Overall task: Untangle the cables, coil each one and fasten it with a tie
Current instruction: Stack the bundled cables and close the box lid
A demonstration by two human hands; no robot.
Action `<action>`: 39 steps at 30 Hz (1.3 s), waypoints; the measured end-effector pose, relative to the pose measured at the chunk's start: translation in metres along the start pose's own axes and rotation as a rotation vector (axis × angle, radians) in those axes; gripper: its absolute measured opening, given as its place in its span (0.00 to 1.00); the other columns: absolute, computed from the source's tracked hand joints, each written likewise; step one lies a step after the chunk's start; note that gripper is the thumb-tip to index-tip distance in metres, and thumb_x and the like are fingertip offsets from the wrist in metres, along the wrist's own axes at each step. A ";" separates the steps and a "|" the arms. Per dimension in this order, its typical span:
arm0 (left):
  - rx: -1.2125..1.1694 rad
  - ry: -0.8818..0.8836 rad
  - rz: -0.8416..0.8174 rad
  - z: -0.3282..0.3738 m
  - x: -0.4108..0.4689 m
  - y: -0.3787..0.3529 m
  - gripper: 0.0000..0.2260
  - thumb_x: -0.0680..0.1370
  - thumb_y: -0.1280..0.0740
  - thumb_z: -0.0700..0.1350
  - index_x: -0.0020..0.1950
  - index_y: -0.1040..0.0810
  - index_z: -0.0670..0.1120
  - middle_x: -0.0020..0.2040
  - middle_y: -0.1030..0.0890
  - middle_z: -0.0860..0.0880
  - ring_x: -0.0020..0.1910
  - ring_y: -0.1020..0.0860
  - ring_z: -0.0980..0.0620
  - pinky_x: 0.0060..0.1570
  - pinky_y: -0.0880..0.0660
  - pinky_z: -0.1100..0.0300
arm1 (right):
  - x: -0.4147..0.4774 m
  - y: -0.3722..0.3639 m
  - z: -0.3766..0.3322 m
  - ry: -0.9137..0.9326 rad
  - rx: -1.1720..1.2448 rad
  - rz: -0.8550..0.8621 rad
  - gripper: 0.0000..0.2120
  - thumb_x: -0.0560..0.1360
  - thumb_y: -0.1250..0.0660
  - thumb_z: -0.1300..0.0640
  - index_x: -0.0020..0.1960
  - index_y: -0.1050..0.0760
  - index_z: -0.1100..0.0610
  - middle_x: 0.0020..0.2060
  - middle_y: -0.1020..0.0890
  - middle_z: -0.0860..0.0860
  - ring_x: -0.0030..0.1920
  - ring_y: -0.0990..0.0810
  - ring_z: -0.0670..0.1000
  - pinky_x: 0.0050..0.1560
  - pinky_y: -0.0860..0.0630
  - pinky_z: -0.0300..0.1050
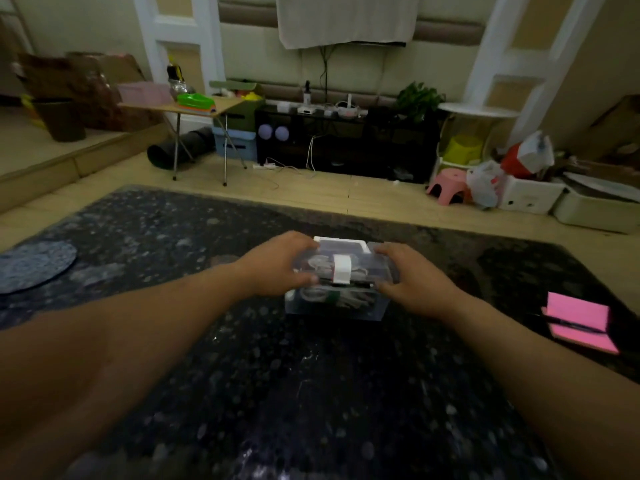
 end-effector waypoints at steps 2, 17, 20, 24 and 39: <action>0.057 -0.034 -0.044 -0.006 -0.007 -0.010 0.38 0.79 0.28 0.62 0.84 0.37 0.50 0.83 0.39 0.50 0.80 0.37 0.48 0.78 0.38 0.53 | -0.006 -0.009 0.001 0.022 -0.130 -0.030 0.42 0.73 0.29 0.34 0.81 0.37 0.48 0.81 0.34 0.52 0.79 0.34 0.55 0.78 0.34 0.58; 0.295 -0.165 0.094 -0.013 -0.006 -0.019 0.31 0.80 0.32 0.62 0.80 0.34 0.54 0.77 0.32 0.51 0.75 0.31 0.48 0.70 0.28 0.45 | 0.002 -0.019 -0.059 0.371 -0.327 0.178 0.22 0.81 0.35 0.42 0.73 0.28 0.46 0.67 0.19 0.48 0.67 0.21 0.50 0.72 0.29 0.54; 0.262 -0.140 0.088 -0.013 -0.008 -0.021 0.30 0.82 0.38 0.66 0.80 0.34 0.54 0.78 0.33 0.52 0.75 0.31 0.49 0.70 0.28 0.44 | -0.009 -0.028 -0.056 0.366 -0.314 0.155 0.28 0.81 0.39 0.36 0.78 0.32 0.47 0.75 0.25 0.50 0.75 0.27 0.51 0.78 0.34 0.55; 0.069 -0.045 0.102 -0.018 -0.005 -0.023 0.22 0.86 0.46 0.62 0.76 0.26 0.57 0.75 0.30 0.55 0.72 0.30 0.50 0.70 0.29 0.40 | -0.017 -0.042 -0.046 0.306 -0.110 0.199 0.23 0.87 0.45 0.42 0.80 0.32 0.45 0.80 0.31 0.47 0.81 0.36 0.48 0.82 0.43 0.54; -0.018 -0.043 0.171 -0.025 -0.004 -0.032 0.27 0.83 0.46 0.68 0.73 0.24 0.55 0.72 0.28 0.53 0.73 0.31 0.50 0.70 0.29 0.42 | -0.013 -0.046 -0.043 0.312 -0.129 0.289 0.25 0.80 0.29 0.47 0.75 0.26 0.46 0.75 0.24 0.48 0.75 0.27 0.50 0.78 0.35 0.57</action>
Point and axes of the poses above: each hand's wrist, its own x-axis towards the middle knuckle, its own y-axis out of the back of the hand, z = x × y, the point moved 3 cm from there along x, towards the middle knuckle
